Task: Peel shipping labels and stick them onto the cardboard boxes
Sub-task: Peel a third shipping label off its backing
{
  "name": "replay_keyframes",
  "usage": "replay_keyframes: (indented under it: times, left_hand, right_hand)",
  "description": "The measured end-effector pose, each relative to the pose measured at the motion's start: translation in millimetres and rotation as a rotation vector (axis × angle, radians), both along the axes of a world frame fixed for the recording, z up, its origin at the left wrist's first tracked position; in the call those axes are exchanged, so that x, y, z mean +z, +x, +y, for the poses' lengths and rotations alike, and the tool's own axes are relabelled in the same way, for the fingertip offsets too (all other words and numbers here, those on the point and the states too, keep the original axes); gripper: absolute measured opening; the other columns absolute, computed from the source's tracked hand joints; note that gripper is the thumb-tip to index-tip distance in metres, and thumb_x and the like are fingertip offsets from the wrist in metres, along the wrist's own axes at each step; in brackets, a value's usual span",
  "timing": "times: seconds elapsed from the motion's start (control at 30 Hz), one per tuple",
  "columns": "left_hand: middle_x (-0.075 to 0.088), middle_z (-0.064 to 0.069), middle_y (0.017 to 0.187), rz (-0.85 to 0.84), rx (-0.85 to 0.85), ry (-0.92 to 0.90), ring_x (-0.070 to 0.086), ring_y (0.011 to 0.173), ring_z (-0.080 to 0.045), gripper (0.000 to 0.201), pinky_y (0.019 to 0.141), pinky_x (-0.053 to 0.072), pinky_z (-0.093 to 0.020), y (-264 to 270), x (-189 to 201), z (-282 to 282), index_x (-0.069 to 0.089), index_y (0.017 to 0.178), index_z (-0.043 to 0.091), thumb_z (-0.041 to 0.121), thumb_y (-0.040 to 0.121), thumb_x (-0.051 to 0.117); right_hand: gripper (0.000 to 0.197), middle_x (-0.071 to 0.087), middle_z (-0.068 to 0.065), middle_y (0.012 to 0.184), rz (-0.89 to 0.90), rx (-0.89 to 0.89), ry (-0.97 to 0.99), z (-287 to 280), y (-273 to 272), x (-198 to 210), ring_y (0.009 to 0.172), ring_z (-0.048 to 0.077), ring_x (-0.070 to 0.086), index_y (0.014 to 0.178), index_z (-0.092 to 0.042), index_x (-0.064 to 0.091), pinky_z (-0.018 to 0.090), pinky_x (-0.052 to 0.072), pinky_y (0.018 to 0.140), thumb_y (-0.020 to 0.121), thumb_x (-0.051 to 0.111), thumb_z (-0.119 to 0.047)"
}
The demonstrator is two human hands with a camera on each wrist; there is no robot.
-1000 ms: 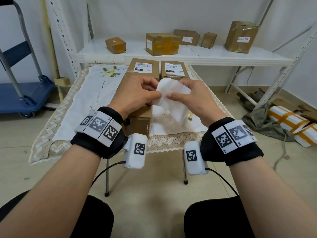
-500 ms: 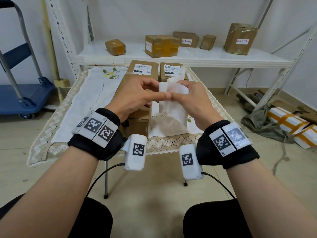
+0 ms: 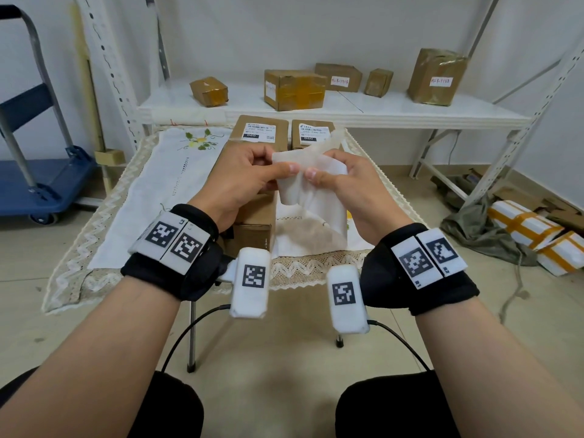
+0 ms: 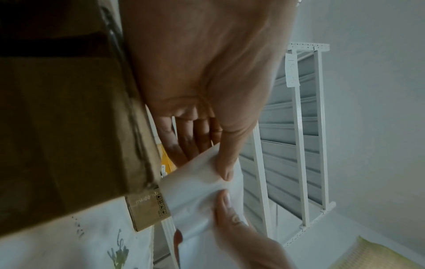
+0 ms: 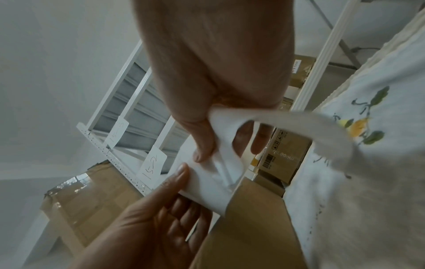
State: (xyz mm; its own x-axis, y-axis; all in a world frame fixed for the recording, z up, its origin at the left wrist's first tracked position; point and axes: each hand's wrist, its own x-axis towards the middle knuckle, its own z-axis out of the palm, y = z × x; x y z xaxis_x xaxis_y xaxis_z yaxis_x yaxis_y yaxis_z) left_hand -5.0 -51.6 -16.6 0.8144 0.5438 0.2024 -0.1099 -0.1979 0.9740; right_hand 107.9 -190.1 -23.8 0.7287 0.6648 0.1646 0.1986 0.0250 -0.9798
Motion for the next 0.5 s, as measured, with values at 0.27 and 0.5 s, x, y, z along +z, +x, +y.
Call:
replay_keyframes:
  times: [0.27, 0.5]
  left_hand:
    - [0.071, 0.006, 0.076, -0.007, -0.015, -0.108, 0.068, 0.073, -0.007, 0.026, 0.066, 0.056, -0.020, 0.3, 0.3, 3.7, 0.055, 0.072, 0.018, 0.011, 0.091, 0.072]
    - [0.072, -0.008, 0.090, -0.028, -0.004, -0.097, 0.069, 0.079, -0.016, 0.022, 0.072, 0.057, -0.027, -0.3, -2.2, 2.5, 0.056, 0.077, 0.015, 0.007, 0.092, 0.070]
  right_hand:
    - [0.021, 0.068, 0.011, 0.095, 0.129, 0.002, 0.004, -3.8, 4.5, 3.3, 0.077, 0.020, 0.065, 0.082, -0.015, 0.056, 0.020, 0.052, 0.055, 0.097, 0.067, -0.005]
    - [0.044, 0.077, 0.014, 0.109, 0.088, 0.017, -0.035, 2.1, -3.9, 0.5, 0.100, 0.032, 0.075, 0.116, -0.003, 0.070, 0.041, 0.062, 0.089, 0.075, 0.086, -0.002]
